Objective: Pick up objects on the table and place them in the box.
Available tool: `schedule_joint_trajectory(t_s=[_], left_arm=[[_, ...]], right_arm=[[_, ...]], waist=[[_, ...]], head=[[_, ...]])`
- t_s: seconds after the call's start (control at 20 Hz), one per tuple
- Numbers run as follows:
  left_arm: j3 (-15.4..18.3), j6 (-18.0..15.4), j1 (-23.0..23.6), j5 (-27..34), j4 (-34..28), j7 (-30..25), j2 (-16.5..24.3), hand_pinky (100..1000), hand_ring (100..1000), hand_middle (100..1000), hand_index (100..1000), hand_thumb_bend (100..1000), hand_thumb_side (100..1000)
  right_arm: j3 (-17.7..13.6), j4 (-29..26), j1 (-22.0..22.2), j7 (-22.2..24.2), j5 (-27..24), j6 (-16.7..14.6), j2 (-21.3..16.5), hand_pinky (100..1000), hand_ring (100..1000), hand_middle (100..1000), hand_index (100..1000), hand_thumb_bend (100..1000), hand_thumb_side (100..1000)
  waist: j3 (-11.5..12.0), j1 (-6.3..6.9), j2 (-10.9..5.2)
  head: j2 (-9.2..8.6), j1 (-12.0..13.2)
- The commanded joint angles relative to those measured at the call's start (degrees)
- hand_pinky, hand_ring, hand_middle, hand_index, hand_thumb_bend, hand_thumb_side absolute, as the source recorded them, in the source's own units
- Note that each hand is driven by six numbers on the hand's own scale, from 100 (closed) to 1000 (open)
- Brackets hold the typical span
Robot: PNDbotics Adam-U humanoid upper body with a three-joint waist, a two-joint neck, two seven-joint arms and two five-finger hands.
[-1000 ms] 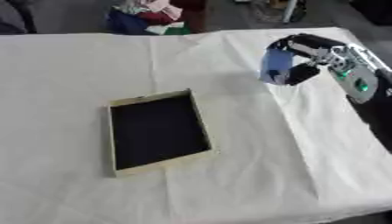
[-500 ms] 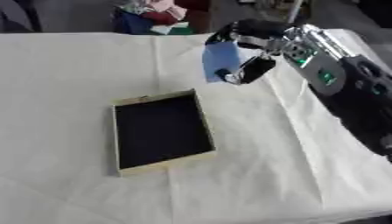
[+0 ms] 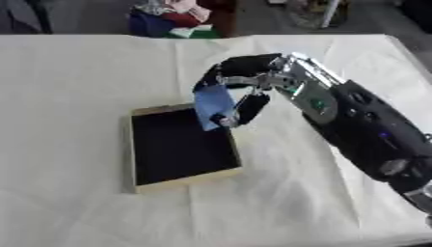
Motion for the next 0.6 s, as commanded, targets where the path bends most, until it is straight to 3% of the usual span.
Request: schedule_joint_trajectory(t_s=[0.05, 0.1, 0.15, 0.3, 0.6], left_arm=[[0.0, -0.1, -0.7, 0.2, -1.1, 0.0, 0.5, 738, 548, 549, 678, 407, 681], [0.0, -0.1, -0.7, 0.1, -1.1, 0.0, 0.5, 738, 548, 549, 678, 407, 681], [0.0, -0.1, -0.7, 0.1, -1.1, 0.0, 0.5, 739, 548, 549, 678, 408, 682], [0.0, -0.1, -0.7, 0.0, -1.0, -0.1, 0.5, 739, 548, 550, 678, 408, 682], [0.1, -0.1, -0.6, 0.0, -1.0, -0.1, 0.4, 739, 548, 550, 679, 407, 683]], right_arm=[[0.6, -0.1, -0.9, 1.6, 1.2, -1.9, 0.2, 875, 821, 759, 913, 170, 528], [0.8, 0.0, -0.9, 2.0, 1.4, -2.3, 0.5, 875, 821, 759, 913, 170, 528], [0.9, 0.0, -0.9, 2.2, 1.6, -2.6, 0.7, 898, 857, 852, 968, 242, 610], [1.2, -1.1, -1.0, 1.9, 3.9, -3.6, 1.1, 932, 905, 947, 1000, 303, 664], [0.7, -3.0, -0.4, -2.2, 7.5, -3.7, 0.6, 947, 940, 998, 1000, 349, 691]], waist=[[-0.2, 0.23, -0.77], [-0.3, 0.23, -0.75], [-0.3, 0.23, -0.74], [-0.4, 0.24, -0.69], [-0.9, 0.28, -0.81]], head=[[0.13, 0.1], [0.13, 0.1], [0.14, 0.1], [0.20, 0.3], [0.26, 0.7]])
